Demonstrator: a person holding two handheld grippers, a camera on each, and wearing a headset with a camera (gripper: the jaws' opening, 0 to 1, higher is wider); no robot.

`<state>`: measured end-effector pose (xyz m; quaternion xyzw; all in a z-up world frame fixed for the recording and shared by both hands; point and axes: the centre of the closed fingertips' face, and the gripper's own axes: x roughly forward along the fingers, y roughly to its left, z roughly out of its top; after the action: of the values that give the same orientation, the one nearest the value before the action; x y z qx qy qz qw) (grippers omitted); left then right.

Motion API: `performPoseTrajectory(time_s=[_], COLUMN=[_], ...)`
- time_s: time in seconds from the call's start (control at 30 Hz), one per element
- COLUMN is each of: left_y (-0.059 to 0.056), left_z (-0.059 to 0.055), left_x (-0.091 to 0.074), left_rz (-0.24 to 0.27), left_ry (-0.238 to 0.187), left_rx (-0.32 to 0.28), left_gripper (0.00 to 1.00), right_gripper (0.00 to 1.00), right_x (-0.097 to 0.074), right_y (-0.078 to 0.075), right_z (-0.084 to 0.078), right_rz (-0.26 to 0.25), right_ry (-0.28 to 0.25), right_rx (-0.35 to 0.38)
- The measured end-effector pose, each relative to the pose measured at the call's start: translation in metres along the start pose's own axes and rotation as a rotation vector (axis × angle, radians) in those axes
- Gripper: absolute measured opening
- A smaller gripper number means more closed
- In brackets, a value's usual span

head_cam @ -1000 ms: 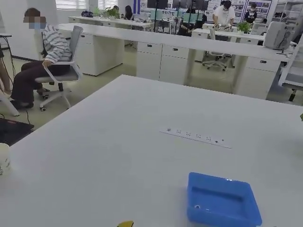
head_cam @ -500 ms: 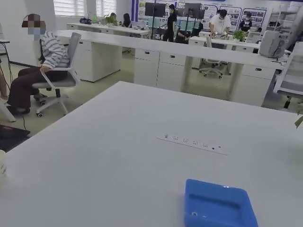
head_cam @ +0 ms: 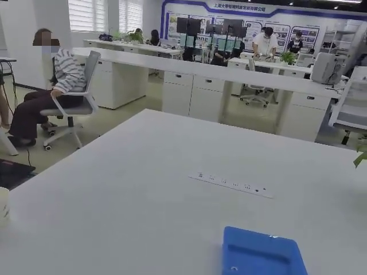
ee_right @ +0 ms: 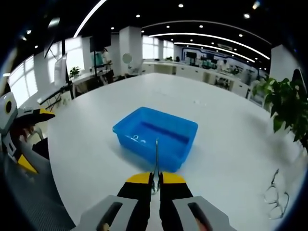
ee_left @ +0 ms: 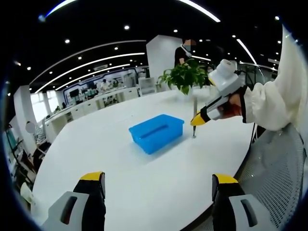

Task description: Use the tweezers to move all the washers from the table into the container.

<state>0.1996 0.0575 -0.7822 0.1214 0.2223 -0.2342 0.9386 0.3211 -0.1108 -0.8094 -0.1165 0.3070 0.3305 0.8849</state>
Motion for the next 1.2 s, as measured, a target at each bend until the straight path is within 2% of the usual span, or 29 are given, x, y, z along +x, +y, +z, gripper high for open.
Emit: performPoseTrajectory(time_s=[0.37,0.83,1.03,1.2], left_y=[0.001,0.001,0.002,0.002], left_z=[0.001,-0.003,-0.003,-0.005], left_x=[-0.001,0.002,0.002,0.003], left_rz=[0.004,0.01,0.011,0.01], left_ry=[-0.007,0.012,0.017,0.025], left_rx=[0.0,0.008,0.009,0.011], left_gripper=[0.94,0.93,0.92,0.92], right_gripper=[0.01,0.01,0.01,0.01], right_x=[-0.014,-0.018,-0.013,-0.004], right_y=[-0.002,-0.01,-0.014,-0.018], right_z=[0.03,0.045,0.057,0.068], right_rz=[-0.01,-0.023,-0.024,-0.025], right_ry=[-0.045,-0.072,-0.085,-0.086], right_rx=[-0.017,-0.018,-0.019,-0.051])
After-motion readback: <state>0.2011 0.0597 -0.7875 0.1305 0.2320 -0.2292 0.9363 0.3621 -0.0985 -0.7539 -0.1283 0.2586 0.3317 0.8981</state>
